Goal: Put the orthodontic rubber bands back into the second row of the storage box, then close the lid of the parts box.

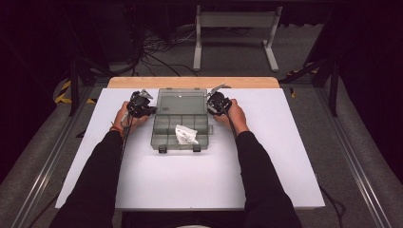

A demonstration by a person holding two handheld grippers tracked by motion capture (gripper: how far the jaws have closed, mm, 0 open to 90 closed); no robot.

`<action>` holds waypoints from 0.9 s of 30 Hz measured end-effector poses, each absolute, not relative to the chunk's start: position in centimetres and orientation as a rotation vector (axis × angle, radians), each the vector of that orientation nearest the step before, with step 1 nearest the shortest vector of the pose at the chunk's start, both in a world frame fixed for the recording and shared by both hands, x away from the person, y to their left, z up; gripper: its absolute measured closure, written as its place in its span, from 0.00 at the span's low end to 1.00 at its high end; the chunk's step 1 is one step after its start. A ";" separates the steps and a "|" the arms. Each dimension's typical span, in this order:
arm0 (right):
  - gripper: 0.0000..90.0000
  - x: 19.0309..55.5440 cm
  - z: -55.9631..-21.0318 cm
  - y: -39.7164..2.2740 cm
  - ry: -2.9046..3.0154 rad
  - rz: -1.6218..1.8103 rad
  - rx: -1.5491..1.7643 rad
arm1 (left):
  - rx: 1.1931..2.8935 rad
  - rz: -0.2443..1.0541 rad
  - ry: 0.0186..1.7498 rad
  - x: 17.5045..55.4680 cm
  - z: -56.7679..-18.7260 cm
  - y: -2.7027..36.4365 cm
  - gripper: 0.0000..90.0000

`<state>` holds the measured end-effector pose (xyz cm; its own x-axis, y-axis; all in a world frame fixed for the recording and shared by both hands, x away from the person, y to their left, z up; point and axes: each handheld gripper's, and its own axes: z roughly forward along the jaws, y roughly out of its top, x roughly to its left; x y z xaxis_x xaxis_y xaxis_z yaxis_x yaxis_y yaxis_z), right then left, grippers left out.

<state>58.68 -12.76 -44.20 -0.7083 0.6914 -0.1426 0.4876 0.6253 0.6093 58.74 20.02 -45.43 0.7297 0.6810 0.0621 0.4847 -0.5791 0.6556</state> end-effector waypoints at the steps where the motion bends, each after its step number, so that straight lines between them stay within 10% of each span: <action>1: 1.00 58.7 -44.2 -12.8 2.484 0.783 0.943 | 2.304 0.411 0.876 58.8 -45.4 20.0 0.99; 27: 1.00 59.9 -44.9 -12.5 2.373 0.888 1.023 | 2.207 0.473 0.942 60.1 -45.9 19.1 0.98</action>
<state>59.94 -12.49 -44.88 -0.6486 0.7527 -0.1128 0.4938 0.5289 0.6902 60.07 19.14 -45.92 0.6715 0.7385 0.0616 0.4904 -0.5051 0.7102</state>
